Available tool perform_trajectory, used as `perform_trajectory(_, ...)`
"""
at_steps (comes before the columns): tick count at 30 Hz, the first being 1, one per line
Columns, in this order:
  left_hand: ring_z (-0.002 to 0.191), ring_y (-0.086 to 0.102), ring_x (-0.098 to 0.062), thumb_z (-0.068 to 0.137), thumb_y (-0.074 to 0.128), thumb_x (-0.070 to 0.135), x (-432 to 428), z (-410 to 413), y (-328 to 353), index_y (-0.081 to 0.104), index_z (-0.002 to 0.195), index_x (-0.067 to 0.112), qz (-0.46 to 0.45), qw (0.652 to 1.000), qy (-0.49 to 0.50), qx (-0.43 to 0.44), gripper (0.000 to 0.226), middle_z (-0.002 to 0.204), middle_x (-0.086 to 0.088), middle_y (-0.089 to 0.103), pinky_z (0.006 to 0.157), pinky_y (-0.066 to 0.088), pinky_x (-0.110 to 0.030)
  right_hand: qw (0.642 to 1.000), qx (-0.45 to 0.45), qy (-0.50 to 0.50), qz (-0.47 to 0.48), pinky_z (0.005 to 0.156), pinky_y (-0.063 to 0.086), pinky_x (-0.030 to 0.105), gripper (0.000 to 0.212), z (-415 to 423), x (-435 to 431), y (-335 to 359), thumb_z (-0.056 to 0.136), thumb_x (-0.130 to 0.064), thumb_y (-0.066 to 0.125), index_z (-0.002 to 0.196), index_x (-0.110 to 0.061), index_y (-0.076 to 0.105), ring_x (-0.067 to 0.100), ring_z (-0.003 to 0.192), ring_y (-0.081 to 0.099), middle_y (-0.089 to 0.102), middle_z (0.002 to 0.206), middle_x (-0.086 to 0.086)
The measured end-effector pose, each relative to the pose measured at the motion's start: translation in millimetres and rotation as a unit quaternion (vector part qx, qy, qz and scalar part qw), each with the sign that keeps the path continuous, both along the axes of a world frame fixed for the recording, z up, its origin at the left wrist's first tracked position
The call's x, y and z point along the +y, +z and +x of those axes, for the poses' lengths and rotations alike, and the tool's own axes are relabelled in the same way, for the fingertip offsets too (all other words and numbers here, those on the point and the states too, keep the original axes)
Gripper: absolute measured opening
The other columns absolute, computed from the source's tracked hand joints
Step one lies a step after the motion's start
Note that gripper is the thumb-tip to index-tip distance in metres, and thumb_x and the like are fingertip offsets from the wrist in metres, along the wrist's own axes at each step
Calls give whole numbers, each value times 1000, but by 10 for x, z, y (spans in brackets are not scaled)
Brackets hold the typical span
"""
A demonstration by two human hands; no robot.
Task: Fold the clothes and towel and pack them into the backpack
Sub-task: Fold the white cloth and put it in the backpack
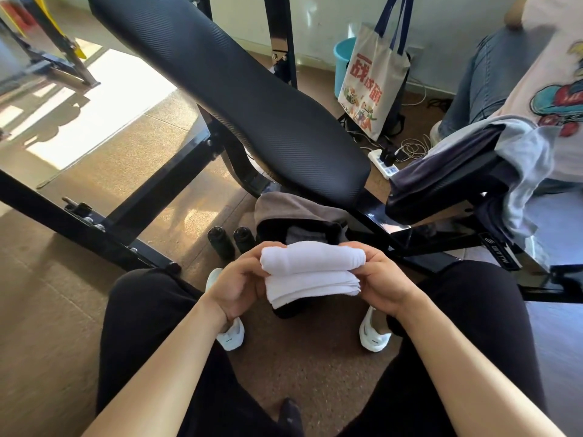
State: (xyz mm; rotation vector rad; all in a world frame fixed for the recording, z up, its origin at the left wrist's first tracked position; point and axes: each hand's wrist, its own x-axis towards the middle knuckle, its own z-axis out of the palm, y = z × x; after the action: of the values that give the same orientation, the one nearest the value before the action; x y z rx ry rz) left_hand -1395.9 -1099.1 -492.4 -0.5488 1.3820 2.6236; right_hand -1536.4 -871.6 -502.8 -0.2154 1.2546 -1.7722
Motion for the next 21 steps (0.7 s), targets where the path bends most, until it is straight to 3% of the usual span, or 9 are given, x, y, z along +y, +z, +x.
perform_trajectory(3,91,61,-28,63,67,30,35,-19,29,71,77,13,-27,999,-25,-14,23,101,-11,67,73,52,-33,995,102,9,17,89,58,43,48,20,-26,-76,82,25,47,82,-10,80,34,104,69,71,116,22)
perform_trajectory(5,82,56,-21,69,70,37,51,-18,-8,62,67,20,-132,989,-58,-38,18,86,-3,62,71,45,-30,983,177,14,43,89,55,41,55,46,-44,-148,74,31,46,73,-13,78,33,108,68,72,115,18)
perform_trajectory(7,67,45,-10,74,73,42,44,-10,-95,51,67,24,-231,966,-112,-35,30,70,7,49,62,37,-23,967,243,31,70,88,53,36,56,59,-40,-198,71,30,49,69,-18,78,29,108,68,72,112,12)
perform_trajectory(9,69,52,-8,69,81,50,10,2,-176,54,83,21,-276,945,-172,-40,42,75,9,56,63,42,-22,951,288,68,89,89,56,36,50,73,-21,-220,71,25,58,66,-20,78,27,106,69,72,111,9)
perform_trajectory(12,110,67,-21,73,83,54,46,-14,-279,58,130,26,-276,909,-304,-66,69,121,-1,69,91,55,-37,928,330,133,110,92,57,39,41,151,-45,-253,73,24,61,66,-13,77,23,102,69,71,108,5)
perform_trajectory(13,115,66,-21,77,78,59,99,-14,-318,59,132,26,-296,891,-337,-70,67,125,-3,68,98,54,-41,918,348,152,114,92,56,38,41,193,-66,-270,73,24,61,66,-14,77,20,100,69,71,107,3)
perform_trajectory(15,107,66,-15,81,70,66,195,-30,-392,66,123,22,-326,870,-360,-76,60,119,-4,71,99,51,-40,902,376,176,119,91,55,33,45,263,-108,-308,72,21,60,67,-19,78,14,98,68,70,105,-2)
perform_trajectory(18,98,65,-9,81,72,63,204,-97,-447,68,114,23,-353,869,-340,-62,51,106,4,72,88,54,-29,900,373,179,137,92,53,27,51,235,-153,-326,70,18,54,70,-27,78,11,103,66,68,109,-5)
perform_trajectory(21,91,64,-9,79,75,63,71,-196,-523,62,97,37,-442,842,-304,-58,34,93,11,67,77,49,-23,896,362,164,199,95,51,24,54,32,-217,-330,71,15,49,73,-32,77,5,109,62,66,114,-10)
